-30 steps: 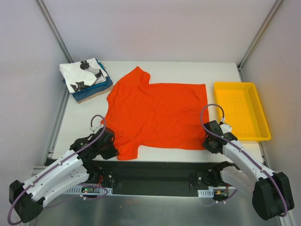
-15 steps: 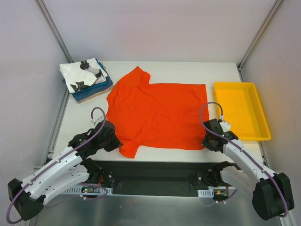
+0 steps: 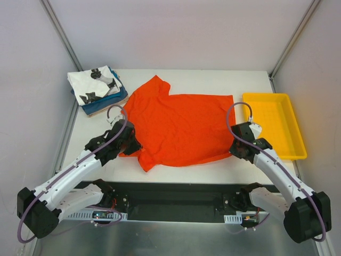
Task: Fold and stack the t-shirts
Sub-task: Fold the tshirt
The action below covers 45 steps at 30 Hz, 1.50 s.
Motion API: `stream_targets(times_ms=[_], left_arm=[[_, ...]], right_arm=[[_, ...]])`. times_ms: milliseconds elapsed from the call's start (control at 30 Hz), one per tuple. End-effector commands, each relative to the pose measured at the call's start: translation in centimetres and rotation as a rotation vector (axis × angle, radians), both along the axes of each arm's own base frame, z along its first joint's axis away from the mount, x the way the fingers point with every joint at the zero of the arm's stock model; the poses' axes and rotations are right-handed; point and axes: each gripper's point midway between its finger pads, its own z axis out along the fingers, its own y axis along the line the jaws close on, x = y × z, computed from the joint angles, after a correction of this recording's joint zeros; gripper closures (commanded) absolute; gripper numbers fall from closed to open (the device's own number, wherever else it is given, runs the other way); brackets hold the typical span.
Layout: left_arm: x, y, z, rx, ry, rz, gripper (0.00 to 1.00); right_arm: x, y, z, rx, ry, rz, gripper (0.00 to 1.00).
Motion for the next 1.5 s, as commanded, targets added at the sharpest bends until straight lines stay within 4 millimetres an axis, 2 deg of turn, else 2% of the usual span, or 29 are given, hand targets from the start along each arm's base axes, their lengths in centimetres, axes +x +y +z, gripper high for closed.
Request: stream_targets(times_ms=[0,133,167,267,300,367,500,533,733,867,900,1267,1467], left_arm=[[3.4,-0.3,2.4,-0.026,-0.082,-0.003,1.00],[6.0,-0.4,2.6,-0.067,-0.079,-0.005,1.00],[6.8,0.1,2.7,-0.061,-0.087,0.013,1.00],[8.5,-0.4,3.8,-0.070,-0.100,-0.008,1.00],[9.1,-0.4,3.5,-0.058,-0.091,-0.013,1.00],[10.1,-0.3,4.1,-0.058,-0.100,-0.007,1.00],[11.8,0.4,3.4,-0.039,-0.074,0.012,1.00],[12.1,0.5,3.4,-0.040,-0.076,0.012,1.00],[14.4,1.8,2.9,-0.032,-0.061,0.021,1.00],[15.7,1.6,3.0,-0.038,-0.061,0.002,1.00],[15.9,1.4,2.4,-0.043,-0.040,-0.002,1.00],[19.5,2.4,1.7,-0.018,-0.029,0.033,1.00],[21.1,2.4,0.2,-0.018,0.006,0.024,1.00]], right_arm=[[1.7,-1.2,1.9,-0.065,-0.031,-0.013,0.99],[2.9,-1.5,2.5,-0.082,-0.026,-0.019,0.99],[3.5,-1.4,3.0,-0.081,-0.037,-0.016,0.99],[4.3,-1.5,3.1,-0.087,-0.022,-0.010,0.99],[4.9,-1.4,3.2,-0.093,-0.017,-0.004,0.99],[5.4,-1.6,3.3,-0.094,-0.013,-0.009,0.99],[6.9,-1.6,3.5,-0.085,-0.015,-0.008,0.99],[7.2,-1.5,3.1,-0.079,0.004,0.004,0.99],[9.5,-1.4,3.1,-0.064,0.006,0.006,0.99],[10.6,-1.7,3.0,-0.056,0.007,-0.005,0.99],[10.8,-1.7,2.9,-0.054,0.008,-0.005,0.99],[12.9,-1.9,2.2,-0.052,0.037,0.004,0.99],[13.9,-2.3,1.7,-0.066,0.057,-0.019,0.99]])
